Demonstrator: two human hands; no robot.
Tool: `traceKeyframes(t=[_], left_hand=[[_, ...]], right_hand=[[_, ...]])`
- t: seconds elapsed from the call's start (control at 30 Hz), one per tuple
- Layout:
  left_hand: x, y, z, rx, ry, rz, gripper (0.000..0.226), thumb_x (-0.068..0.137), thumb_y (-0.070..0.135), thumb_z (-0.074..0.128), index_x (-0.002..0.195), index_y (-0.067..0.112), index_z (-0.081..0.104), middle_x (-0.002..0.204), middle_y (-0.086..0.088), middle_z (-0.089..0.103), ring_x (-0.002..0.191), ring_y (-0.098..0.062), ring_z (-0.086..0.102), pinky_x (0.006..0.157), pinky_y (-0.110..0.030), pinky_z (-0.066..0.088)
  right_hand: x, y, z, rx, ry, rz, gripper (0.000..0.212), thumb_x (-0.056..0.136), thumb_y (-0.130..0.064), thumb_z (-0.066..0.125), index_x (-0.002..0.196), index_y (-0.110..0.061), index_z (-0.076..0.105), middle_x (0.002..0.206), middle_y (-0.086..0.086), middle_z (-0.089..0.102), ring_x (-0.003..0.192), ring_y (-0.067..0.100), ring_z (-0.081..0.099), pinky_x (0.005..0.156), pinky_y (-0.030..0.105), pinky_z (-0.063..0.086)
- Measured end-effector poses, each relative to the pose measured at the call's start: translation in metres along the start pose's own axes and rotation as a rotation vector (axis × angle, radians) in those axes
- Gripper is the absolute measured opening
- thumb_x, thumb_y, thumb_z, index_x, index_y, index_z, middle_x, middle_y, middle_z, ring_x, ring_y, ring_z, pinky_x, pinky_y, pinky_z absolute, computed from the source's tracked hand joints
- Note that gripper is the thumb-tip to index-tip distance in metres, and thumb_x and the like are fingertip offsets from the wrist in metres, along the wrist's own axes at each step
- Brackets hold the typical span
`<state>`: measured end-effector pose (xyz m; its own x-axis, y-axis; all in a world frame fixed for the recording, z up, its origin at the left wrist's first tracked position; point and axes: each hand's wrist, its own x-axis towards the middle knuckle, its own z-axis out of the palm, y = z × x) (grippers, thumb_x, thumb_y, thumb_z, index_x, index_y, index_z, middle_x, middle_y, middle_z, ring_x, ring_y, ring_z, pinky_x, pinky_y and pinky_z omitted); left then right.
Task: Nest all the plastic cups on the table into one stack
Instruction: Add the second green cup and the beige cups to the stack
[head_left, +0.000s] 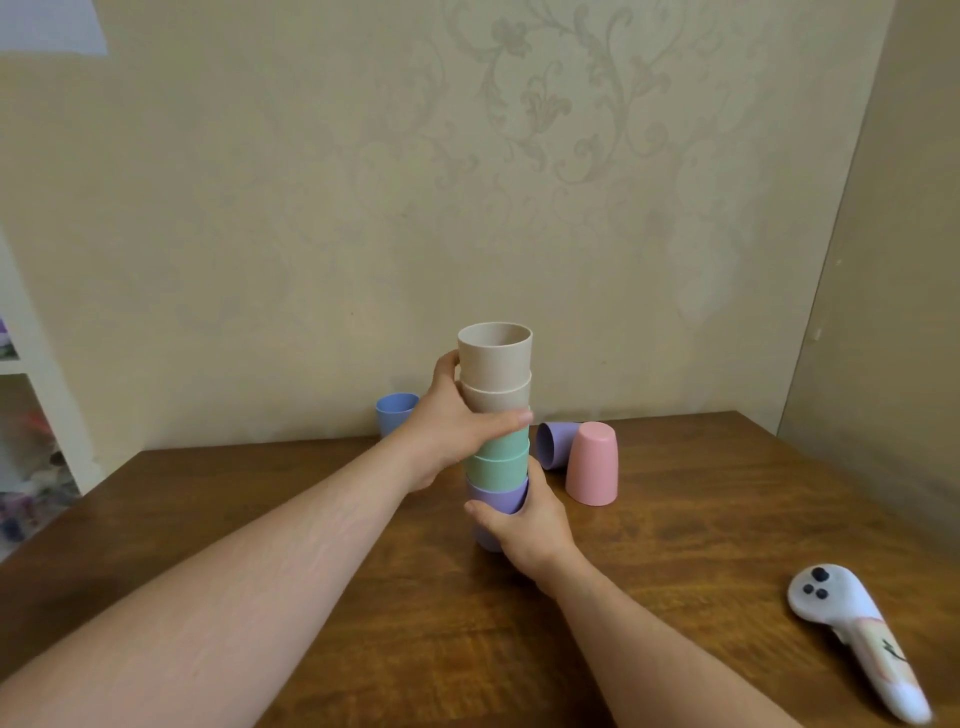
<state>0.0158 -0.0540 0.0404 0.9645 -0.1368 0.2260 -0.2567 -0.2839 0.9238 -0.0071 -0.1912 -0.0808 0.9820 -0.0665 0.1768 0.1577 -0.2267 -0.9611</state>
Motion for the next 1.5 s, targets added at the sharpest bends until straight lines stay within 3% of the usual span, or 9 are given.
traceKeyframes(t=[0.13,0.3,0.43,0.53,0.63,0.77,1.07,1.37,1.5], left_hand=[[-0.011,-0.055,0.008,0.032,-0.051,-0.054,0.098,0.064,0.034,0.102,0.145,0.036,0.046,0.135,0.007,0.07,0.123,-0.01,0.071,0.105,-0.045,0.061],[-0.013,-0.082,0.018,-0.027,0.127,0.02,0.086,0.075,0.014,0.097,0.144,0.027,0.05,0.116,0.014,0.076,0.101,0.007,0.073,0.088,-0.019,0.062],[-0.004,-0.095,0.02,-0.082,0.201,0.029,0.084,0.076,0.01,0.097,0.144,0.024,0.05,0.116,0.011,0.075,0.096,0.008,0.073,0.088,-0.026,0.056],[-0.001,-0.102,0.022,-0.135,0.195,0.023,0.092,0.076,0.013,0.096,0.152,0.024,0.047,0.121,0.009,0.076,0.104,0.0,0.074,0.095,-0.032,0.058],[-0.001,-0.102,0.023,-0.154,0.195,0.04,0.095,0.077,0.01,0.095,0.156,0.024,0.044,0.123,0.01,0.075,0.105,0.001,0.073,0.092,-0.024,0.057],[0.001,-0.104,0.024,-0.155,0.207,0.048,0.097,0.076,0.011,0.096,0.157,0.022,0.043,0.119,0.012,0.076,0.103,0.001,0.074,0.09,-0.024,0.058],[0.001,-0.107,0.024,-0.157,0.197,0.032,0.111,0.064,0.023,0.102,0.158,0.027,0.043,0.127,0.016,0.075,0.111,0.001,0.072,0.107,-0.041,0.059],[-0.015,-0.106,0.02,-0.159,0.22,0.016,0.106,0.063,0.023,0.102,0.153,0.027,0.047,0.118,0.016,0.077,0.104,0.0,0.075,0.098,-0.034,0.061],[-0.019,-0.106,0.02,-0.171,0.231,0.009,0.109,0.063,0.022,0.101,0.156,0.023,0.045,0.119,0.014,0.078,0.103,0.0,0.075,0.096,-0.032,0.06]], right_hand=[[0.001,0.002,0.006,0.032,-0.057,-0.017,0.071,0.084,-0.026,0.092,0.135,-0.047,0.048,0.128,-0.024,0.066,0.116,0.002,0.066,0.092,0.017,0.054],[0.012,-0.011,-0.007,-0.346,-0.281,-0.045,0.091,0.078,-0.027,0.091,0.152,-0.037,0.039,0.137,-0.015,0.064,0.117,0.006,0.063,0.098,0.023,0.05],[0.039,-0.045,-0.049,-0.791,-0.125,-0.134,0.043,0.086,-0.02,0.06,0.126,-0.033,0.071,0.122,-0.007,0.075,0.114,0.02,0.069,0.097,0.034,0.055],[0.068,-0.064,-0.08,-0.949,0.135,-0.11,0.051,0.096,-0.016,0.055,0.145,-0.03,0.061,0.149,0.003,0.051,0.137,0.03,0.048,0.105,0.045,0.051],[0.083,-0.06,-0.095,-1.096,-0.049,0.136,0.068,0.101,-0.016,0.047,0.162,-0.043,0.033,0.173,0.003,0.018,0.152,0.04,0.027,0.112,0.057,0.046],[0.078,-0.029,-0.1,-1.207,-0.075,0.108,0.041,0.104,-0.028,0.046,0.144,-0.036,0.053,0.147,0.006,0.047,0.125,0.043,0.058,0.093,0.047,0.053],[0.051,-0.026,-0.113,-0.826,-0.007,0.213,0.063,0.08,-0.045,0.086,0.125,-0.029,0.045,0.135,0.005,0.044,0.108,0.032,0.059,0.091,0.044,0.055],[0.027,-0.018,-0.082,-1.027,-0.142,0.322,0.088,0.073,-0.072,0.071,0.149,-0.04,0.04,0.142,-0.002,0.059,0.132,0.032,0.056,0.103,0.047,0.05],[0.026,-0.028,-0.075,-0.535,-0.051,0.281,0.093,0.069,-0.068,0.081,0.148,-0.034,0.046,0.139,0.003,0.062,0.12,0.028,0.063,0.093,0.046,0.059]])
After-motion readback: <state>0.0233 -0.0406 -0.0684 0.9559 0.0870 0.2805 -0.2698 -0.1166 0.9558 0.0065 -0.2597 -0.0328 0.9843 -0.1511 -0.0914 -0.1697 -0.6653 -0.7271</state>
